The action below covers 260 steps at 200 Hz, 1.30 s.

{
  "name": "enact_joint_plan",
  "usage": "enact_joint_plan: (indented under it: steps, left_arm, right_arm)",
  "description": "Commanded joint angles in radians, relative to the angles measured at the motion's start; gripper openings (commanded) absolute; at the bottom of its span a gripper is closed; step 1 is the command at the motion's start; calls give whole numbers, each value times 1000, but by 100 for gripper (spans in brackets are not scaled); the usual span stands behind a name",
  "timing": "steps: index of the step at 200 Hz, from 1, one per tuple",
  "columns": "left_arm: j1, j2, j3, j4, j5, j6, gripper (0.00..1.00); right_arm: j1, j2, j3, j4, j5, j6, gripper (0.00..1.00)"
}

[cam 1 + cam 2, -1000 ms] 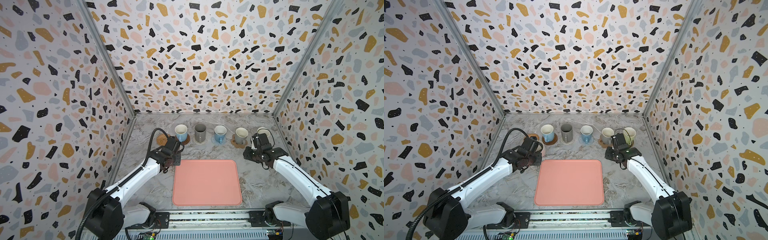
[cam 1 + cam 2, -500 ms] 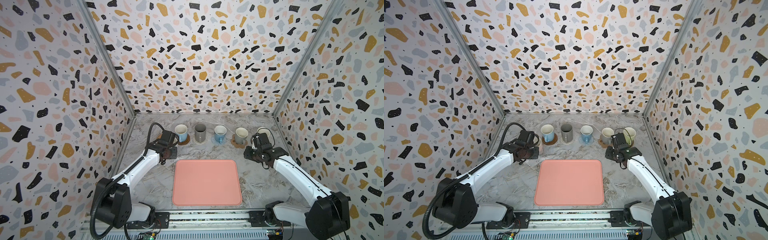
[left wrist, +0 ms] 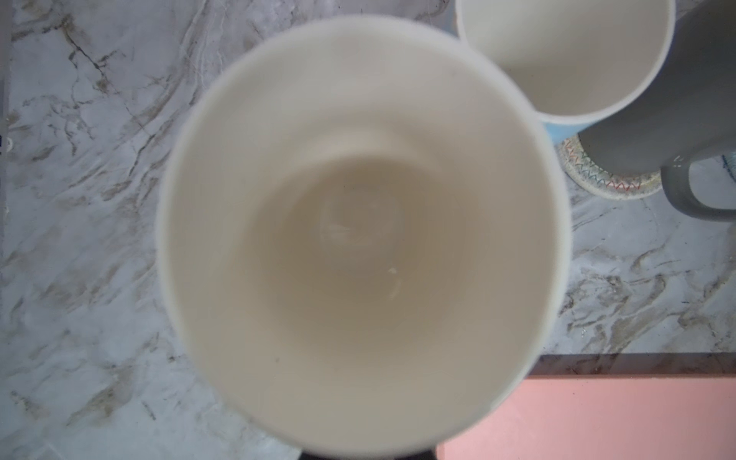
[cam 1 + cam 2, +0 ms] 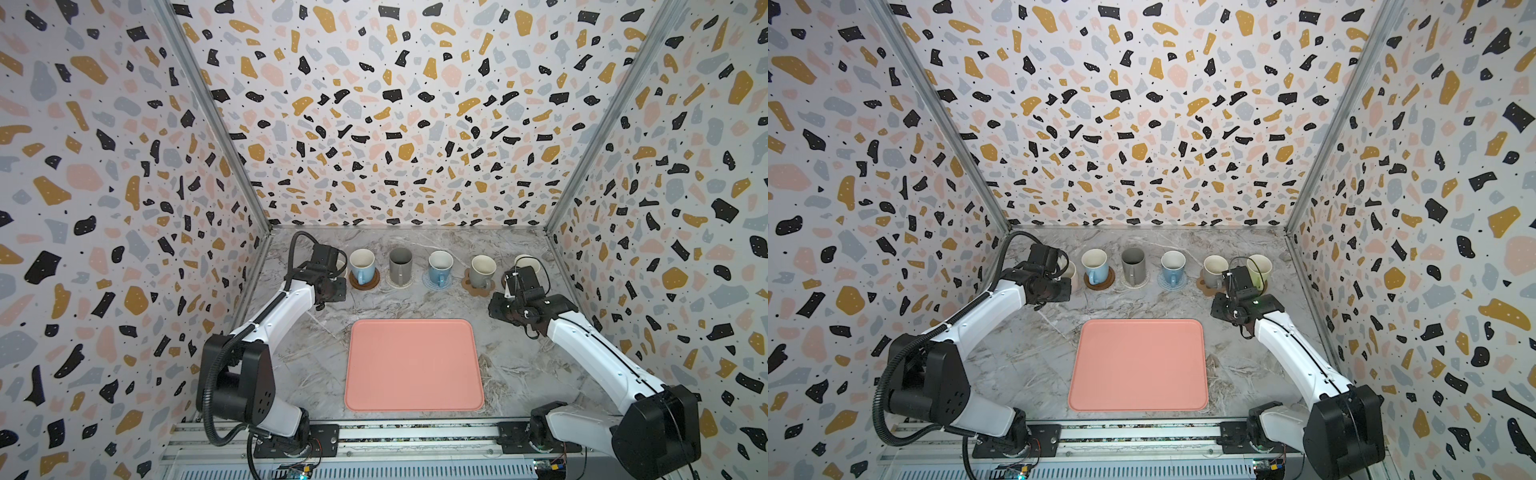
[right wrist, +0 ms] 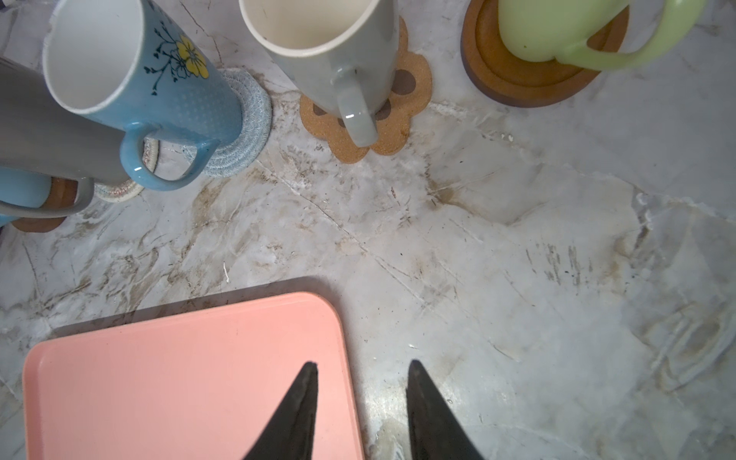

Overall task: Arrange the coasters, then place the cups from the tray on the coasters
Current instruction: 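Carry the pale pink mug with the left gripper toward the rattan coaster, then lower the pale pink mug onto the rattan coaster and open the left gripper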

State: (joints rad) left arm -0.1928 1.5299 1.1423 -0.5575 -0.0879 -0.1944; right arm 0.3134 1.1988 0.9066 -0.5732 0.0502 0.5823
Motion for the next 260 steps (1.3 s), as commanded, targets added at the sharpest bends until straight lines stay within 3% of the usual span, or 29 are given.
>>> enact_joint_plan:
  steps: [1,142,260]
  left_arm:
    - [30,18,68,67,21,36,7]
    - [144,194,195,47,72,126,7]
    - [167,278,287,4,70,182,7]
  right_arm:
    - [-5,-35,44,-37,23,7,39]
    - [-7,-84,23,-65,36,16,39]
    - [-11,-92,18,-74,43,18,40]
